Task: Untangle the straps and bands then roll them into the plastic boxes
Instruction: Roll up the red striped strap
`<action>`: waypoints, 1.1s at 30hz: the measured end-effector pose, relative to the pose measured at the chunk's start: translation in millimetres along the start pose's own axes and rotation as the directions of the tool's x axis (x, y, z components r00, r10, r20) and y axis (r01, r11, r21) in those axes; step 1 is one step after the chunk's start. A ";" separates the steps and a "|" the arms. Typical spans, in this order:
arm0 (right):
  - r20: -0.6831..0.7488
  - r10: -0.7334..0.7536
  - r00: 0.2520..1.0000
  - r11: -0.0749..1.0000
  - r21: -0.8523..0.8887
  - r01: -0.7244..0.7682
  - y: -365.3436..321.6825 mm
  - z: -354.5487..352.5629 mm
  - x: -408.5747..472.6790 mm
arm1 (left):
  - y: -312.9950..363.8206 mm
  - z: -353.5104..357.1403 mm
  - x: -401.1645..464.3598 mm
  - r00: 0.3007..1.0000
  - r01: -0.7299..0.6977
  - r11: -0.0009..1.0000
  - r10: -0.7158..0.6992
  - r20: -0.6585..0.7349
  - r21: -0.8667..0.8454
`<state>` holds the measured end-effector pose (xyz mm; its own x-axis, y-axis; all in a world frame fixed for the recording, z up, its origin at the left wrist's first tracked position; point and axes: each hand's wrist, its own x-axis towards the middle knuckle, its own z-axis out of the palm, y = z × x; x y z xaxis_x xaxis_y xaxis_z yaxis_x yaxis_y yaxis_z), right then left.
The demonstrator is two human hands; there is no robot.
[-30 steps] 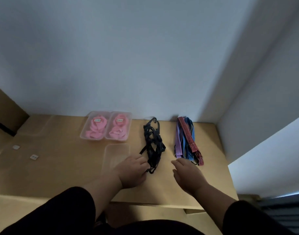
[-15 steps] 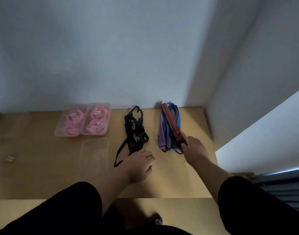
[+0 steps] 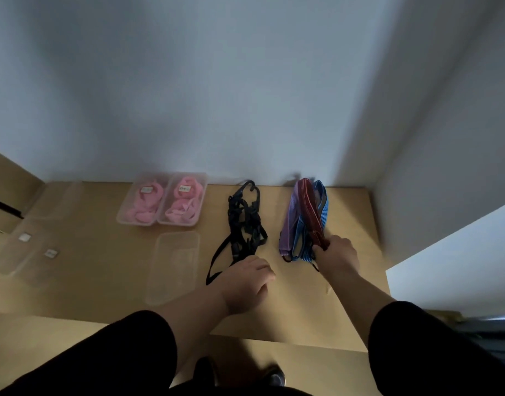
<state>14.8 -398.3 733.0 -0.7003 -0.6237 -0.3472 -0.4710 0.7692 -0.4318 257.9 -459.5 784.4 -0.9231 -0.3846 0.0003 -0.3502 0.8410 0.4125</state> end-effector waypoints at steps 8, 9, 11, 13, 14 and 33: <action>-0.095 -0.312 0.945 0.876 0.357 0.325 -41.2 -31.5 -47.2 | 1.3 -18.2 5.7 0.988 0.138 0.990 -0.139 -0.062 -0.020; -0.102 -0.333 0.937 0.864 0.365 0.347 -51.3 -35.5 -54.1 | 2.0 -22.8 5.4 0.984 0.155 0.987 -0.158 -0.077 -0.039; -0.107 -0.371 0.922 0.826 0.414 0.381 -71.2 -43.2 -68.6 | 2.2 -32.2 3.5 0.968 0.203 0.973 -0.216 -0.127 -0.110; -0.093 -0.402 0.911 0.784 0.479 0.394 -89.6 -48.3 -82.6 | 0.4 -41.7 -2.0 0.943 0.242 0.954 -0.274 -0.188 -0.176; -0.079 -0.416 0.906 0.768 0.503 0.397 -98.0 -49.6 -90.0 | -1.5 -46.4 -6.5 0.933 0.253 0.946 -0.294 -0.206 -0.203; 0.223 -0.644 0.732 0.620 0.713 0.328 -250.0 -6.2 -225.3 | -54.3 -148.4 -170.1 0.865 0.236 0.955 -0.121 -0.488 0.180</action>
<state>287.0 -449.1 924.3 -0.0903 -0.9827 -0.1618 -0.1388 0.1733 -0.9750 457.5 -496.2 897.2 -0.6782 -0.6201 0.3943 -0.5806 0.7811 0.2298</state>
